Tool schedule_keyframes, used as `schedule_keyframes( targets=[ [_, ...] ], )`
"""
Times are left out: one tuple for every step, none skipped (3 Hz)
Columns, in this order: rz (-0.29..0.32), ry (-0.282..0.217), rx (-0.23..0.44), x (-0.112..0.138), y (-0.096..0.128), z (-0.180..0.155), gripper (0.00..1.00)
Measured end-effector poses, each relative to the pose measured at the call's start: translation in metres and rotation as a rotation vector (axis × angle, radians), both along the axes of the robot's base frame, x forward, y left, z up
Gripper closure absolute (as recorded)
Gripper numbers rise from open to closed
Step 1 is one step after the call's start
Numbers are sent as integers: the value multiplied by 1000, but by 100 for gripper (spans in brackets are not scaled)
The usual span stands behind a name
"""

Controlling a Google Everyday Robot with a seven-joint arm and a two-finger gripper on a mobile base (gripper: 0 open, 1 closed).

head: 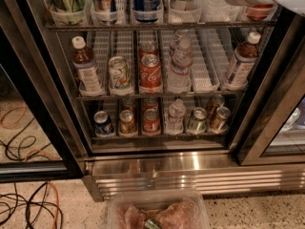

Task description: Pick water bottle from top shelf of fridge

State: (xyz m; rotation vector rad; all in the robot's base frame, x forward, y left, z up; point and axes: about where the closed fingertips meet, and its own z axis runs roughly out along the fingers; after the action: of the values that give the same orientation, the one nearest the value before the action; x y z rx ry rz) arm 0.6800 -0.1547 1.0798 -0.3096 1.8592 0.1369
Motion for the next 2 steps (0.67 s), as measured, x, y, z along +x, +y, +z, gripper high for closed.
schedule_keyframes(
  targets=[
    [0, 0, 0, 0, 0, 0, 42],
    [0, 0, 0, 0, 0, 0, 41]
  ],
)
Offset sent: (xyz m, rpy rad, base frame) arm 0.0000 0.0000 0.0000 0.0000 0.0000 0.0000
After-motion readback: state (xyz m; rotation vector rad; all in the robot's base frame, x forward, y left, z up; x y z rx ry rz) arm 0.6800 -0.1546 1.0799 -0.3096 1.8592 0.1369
